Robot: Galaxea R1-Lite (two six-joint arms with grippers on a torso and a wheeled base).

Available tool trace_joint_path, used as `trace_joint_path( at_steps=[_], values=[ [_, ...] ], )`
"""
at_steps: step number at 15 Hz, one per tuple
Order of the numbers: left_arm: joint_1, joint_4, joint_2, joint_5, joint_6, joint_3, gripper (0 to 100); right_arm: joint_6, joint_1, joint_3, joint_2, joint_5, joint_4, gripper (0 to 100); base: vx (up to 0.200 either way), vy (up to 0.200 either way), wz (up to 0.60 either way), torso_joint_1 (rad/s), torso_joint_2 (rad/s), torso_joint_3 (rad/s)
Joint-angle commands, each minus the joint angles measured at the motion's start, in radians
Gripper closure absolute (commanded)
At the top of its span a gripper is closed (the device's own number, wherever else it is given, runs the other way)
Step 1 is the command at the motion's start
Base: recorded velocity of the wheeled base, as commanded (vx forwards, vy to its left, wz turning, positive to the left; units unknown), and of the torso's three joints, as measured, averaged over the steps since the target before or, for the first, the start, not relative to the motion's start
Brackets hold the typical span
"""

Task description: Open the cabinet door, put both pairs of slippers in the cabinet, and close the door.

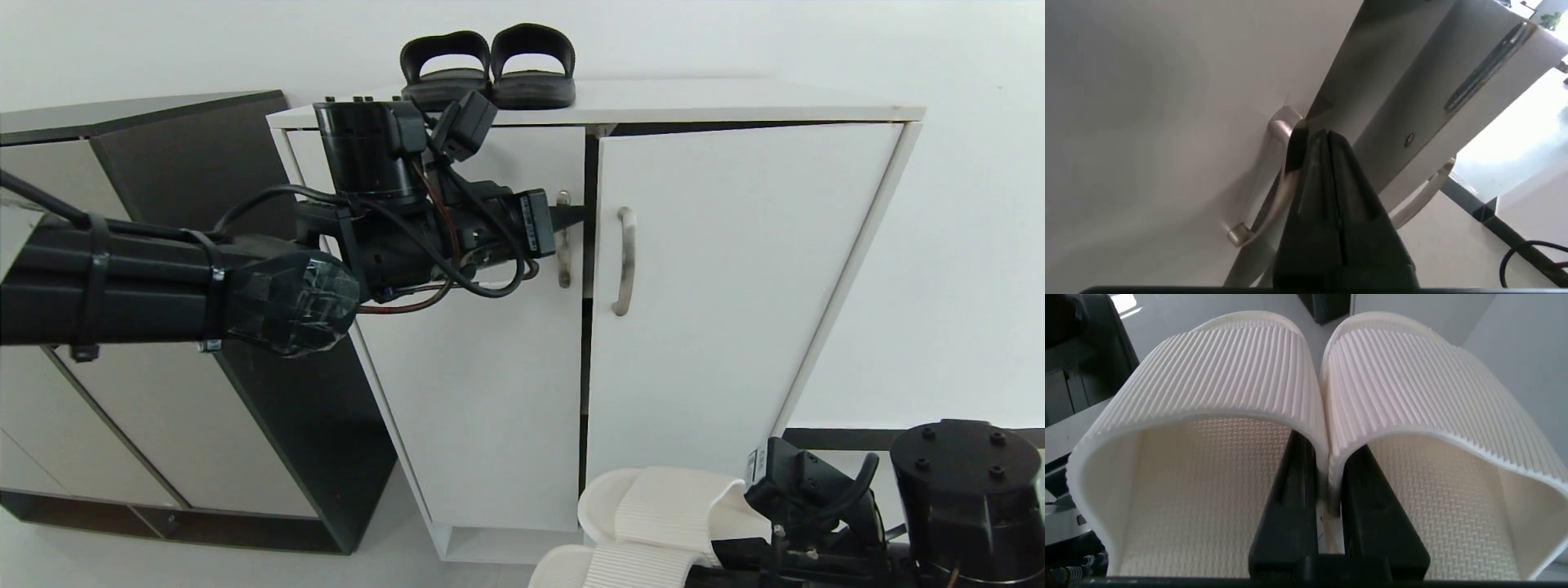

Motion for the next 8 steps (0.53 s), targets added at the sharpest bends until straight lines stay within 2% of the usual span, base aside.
trace_joint_path(
  at_steps=[1, 5, 7, 8],
  values=[
    [-0.009, 0.000, 0.020, 0.003, 0.000, -0.019, 100, -0.002, 0.001, 0.000, 0.012, -0.001, -0.001, 100, 0.000, 0.000, 0.00, 0.000, 0.00, 0.000],
    [-0.015, 0.032, 0.031, 0.004, 0.000, -0.036, 100, -0.002, 0.004, 0.000, 0.014, -0.001, 0.000, 100, 0.000, 0.000, 0.00, 0.000, 0.00, 0.000],
    [-0.015, 0.031, 0.031, 0.008, 0.000, -0.039, 100, -0.002, 0.039, 0.002, 0.006, -0.006, 0.028, 100, 0.000, 0.000, 0.00, 0.000, 0.00, 0.000],
    [-0.015, 0.031, 0.031, 0.008, 0.002, -0.037, 100, -0.002, 0.050, -0.004, -0.001, -0.006, 0.056, 100, -0.200, 0.000, 0.00, -0.002, 0.00, 0.002]
  ],
)
